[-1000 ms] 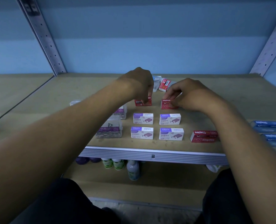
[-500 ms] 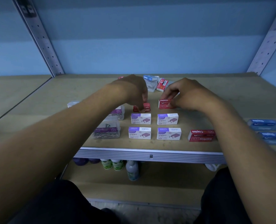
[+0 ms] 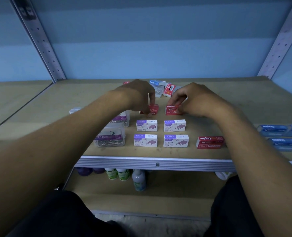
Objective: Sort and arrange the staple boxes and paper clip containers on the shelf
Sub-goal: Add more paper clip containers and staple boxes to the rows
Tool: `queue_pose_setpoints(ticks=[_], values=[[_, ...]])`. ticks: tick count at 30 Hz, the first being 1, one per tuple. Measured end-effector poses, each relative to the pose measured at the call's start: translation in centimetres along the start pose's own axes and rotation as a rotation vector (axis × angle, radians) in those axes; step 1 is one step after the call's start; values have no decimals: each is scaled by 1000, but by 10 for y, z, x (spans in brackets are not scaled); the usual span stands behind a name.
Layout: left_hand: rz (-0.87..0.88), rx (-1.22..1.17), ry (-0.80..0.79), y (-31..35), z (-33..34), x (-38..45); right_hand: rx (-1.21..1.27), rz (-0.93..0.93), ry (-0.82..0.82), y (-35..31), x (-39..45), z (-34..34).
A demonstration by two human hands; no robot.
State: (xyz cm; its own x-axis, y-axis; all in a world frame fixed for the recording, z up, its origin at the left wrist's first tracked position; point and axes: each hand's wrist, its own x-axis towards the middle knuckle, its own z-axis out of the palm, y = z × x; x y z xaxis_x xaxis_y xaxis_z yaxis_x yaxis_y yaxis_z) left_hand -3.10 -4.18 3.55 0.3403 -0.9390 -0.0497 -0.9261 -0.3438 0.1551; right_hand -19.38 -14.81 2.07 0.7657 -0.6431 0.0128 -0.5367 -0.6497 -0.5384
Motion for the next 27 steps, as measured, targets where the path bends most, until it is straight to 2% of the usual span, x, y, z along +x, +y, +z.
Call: queue_pose_setpoints(ticks=[8, 12, 20, 27], values=[[8, -207, 139, 4, -1, -2, 15, 13, -8, 2, 0, 0], [21, -238, 189, 5, -5, -5, 8, 2, 2, 3, 1, 0], [-18, -220, 115, 0, -7, -10, 3, -7, 0, 6, 2, 1], [-47, -99, 22, -9, -11, -12, 6, -25, 31, 6, 3, 2]])
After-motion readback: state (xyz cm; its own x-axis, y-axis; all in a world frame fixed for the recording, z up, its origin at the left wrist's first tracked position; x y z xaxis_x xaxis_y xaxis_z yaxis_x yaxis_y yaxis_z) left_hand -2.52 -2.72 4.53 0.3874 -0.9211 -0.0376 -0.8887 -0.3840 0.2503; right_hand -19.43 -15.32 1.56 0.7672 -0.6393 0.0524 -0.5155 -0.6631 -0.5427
